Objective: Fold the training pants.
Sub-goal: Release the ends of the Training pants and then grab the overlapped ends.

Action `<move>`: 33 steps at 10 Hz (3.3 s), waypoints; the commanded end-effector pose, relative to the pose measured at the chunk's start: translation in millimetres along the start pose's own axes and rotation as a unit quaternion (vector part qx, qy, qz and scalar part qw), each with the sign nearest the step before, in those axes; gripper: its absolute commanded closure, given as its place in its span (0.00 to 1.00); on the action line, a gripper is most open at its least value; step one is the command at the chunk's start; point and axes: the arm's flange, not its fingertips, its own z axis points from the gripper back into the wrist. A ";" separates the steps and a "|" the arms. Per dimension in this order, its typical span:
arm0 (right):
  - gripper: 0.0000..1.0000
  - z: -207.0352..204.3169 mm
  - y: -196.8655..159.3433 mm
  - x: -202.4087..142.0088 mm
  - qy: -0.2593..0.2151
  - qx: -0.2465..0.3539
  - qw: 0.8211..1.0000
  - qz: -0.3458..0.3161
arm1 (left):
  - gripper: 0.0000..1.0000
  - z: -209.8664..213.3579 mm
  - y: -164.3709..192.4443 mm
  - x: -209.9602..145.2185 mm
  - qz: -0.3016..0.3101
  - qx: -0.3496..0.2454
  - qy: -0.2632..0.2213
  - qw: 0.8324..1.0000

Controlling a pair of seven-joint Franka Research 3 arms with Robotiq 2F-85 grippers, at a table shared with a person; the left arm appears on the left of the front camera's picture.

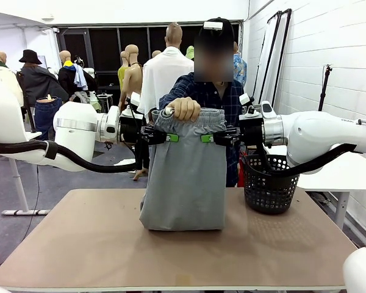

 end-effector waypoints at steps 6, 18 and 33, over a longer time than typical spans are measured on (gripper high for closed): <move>1.00 -0.8 2.4 3.4 0.000 0.000 1.000 0.007 | 1.00 0.5 -0.4 0.8 0.002 0.002 -0.004 1.000; 0.00 2.3 1.0 0.7 0.002 0.013 1.000 -0.016 | 0.00 2.7 -2.5 3.5 -0.014 -0.048 -0.001 0.999; 0.00 28.9 7.3 -3.1 0.017 -0.050 0.999 -0.006 | 0.00 36.6 -14.6 6.2 -0.017 0.032 -0.002 0.999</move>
